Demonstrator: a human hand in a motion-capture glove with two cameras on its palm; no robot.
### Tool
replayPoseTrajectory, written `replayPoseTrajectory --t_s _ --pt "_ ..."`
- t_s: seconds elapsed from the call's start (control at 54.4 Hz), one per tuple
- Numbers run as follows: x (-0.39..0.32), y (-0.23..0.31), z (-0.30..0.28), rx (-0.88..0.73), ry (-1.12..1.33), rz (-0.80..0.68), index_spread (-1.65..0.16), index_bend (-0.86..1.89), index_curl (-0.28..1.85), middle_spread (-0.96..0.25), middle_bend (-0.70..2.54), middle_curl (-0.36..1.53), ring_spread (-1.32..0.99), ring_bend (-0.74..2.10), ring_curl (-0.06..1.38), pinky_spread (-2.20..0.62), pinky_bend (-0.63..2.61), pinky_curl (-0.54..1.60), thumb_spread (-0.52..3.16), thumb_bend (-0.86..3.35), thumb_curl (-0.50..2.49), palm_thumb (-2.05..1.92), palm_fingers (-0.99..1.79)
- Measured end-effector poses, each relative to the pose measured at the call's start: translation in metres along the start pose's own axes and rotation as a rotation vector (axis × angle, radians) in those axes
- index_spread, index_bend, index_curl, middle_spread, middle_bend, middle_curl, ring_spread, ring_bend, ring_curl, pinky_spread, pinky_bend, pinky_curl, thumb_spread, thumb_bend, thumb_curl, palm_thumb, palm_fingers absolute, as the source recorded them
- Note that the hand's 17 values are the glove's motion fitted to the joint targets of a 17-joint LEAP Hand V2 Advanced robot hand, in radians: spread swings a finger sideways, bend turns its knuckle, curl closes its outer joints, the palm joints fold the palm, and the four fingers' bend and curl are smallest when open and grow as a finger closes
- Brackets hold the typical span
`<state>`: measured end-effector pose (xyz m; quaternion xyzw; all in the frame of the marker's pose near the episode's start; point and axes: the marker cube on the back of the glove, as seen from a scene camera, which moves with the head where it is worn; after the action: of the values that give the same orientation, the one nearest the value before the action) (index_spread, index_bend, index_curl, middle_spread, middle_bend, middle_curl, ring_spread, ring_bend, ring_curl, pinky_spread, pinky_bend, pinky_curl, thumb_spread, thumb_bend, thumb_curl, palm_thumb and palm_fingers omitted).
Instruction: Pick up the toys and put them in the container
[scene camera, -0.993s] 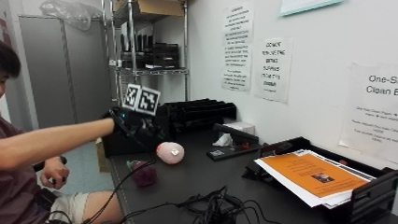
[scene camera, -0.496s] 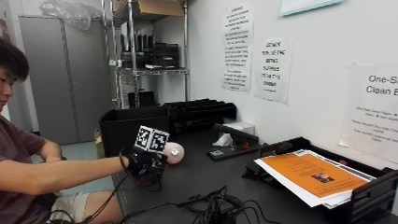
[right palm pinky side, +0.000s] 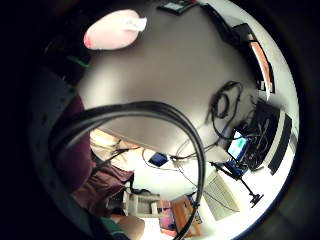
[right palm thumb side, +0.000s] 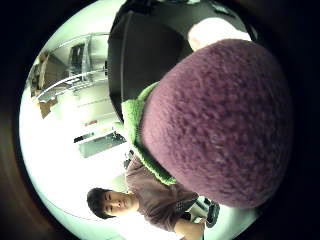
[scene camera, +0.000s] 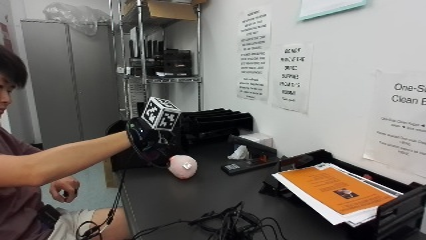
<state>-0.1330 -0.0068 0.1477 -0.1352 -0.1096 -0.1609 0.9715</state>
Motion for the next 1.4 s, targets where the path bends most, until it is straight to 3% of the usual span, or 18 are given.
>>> replayPoseTrajectory --t_s 0.147,0.313,0.368,0.735,1.085,1.195,1.305,1.324,1.342,1.36,1.379,1.397 --pt "-0.019 0.017 -0.036 0.153 -0.201 -0.063 -0.29 0.61 0.44 -0.33 0.57 0.58 -0.36 0.76 0.48 -0.23 0.62 0.31 1.17 0.05 0.57 0.65 0.49" --pt "-0.042 0.027 -0.064 0.304 -0.339 -0.096 -0.31 0.55 0.48 -0.39 0.60 0.62 -0.41 0.90 0.49 -0.28 0.74 0.33 1.01 0.06 0.65 0.74 0.72" --pt "-0.054 0.028 -0.076 0.339 -0.308 -0.089 -0.33 0.56 0.50 -0.41 0.68 0.66 -0.42 0.97 0.52 -0.33 0.78 0.34 0.91 0.06 0.69 0.78 0.89" --pt "-0.178 0.006 -0.150 0.461 0.086 -0.172 -0.43 0.77 0.84 -0.47 0.98 0.91 -0.47 1.18 0.66 -0.41 0.88 0.45 0.49 0.03 0.87 0.82 0.98" --pt "-0.319 -0.084 -0.104 0.369 0.270 -0.239 -0.47 0.82 1.14 -0.46 1.08 1.04 -0.47 1.26 0.72 -0.42 0.96 0.51 0.28 0.02 1.00 0.82 0.90" --pt "-0.338 -0.103 -0.080 0.392 0.200 -0.309 -0.47 0.80 1.21 -0.46 1.09 1.06 -0.47 1.28 0.73 -0.42 0.98 0.52 0.25 0.00 1.03 0.81 0.87" --pt "-0.329 -0.115 -0.054 0.179 0.248 -0.223 -0.47 0.64 1.24 -0.46 0.98 1.05 -0.46 1.28 0.74 -0.42 1.08 0.54 0.30 -0.04 1.02 0.74 0.63" --pt "-0.329 -0.117 -0.049 0.124 0.246 -0.226 -0.46 0.51 1.22 -0.47 0.90 1.03 -0.45 1.27 0.73 -0.42 1.14 0.55 0.35 -0.06 1.01 0.69 0.49" --pt "-0.329 -0.119 -0.044 0.072 0.240 -0.230 -0.43 0.24 1.15 -0.43 0.78 1.00 -0.43 1.24 0.73 -0.39 1.18 0.57 0.53 -0.11 0.97 0.56 0.06" --pt "-0.328 -0.121 -0.040 0.026 0.230 -0.232 -0.43 0.34 1.19 -0.45 0.81 1.00 -0.42 1.32 0.77 -0.40 1.21 0.60 0.55 -0.05 0.98 0.60 0.31" --pt "-0.327 -0.123 -0.037 -0.007 0.218 -0.229 -0.41 0.15 1.11 -0.42 0.75 0.98 -0.41 1.25 0.73 -0.38 1.22 0.57 0.63 -0.09 0.94 0.51 0.07" --pt "-0.325 -0.125 -0.034 -0.027 0.205 -0.221 -0.36 0.02 1.05 -0.32 0.46 0.91 -0.33 1.08 0.69 -0.30 1.33 0.62 0.69 -0.10 0.91 0.45 -0.55"
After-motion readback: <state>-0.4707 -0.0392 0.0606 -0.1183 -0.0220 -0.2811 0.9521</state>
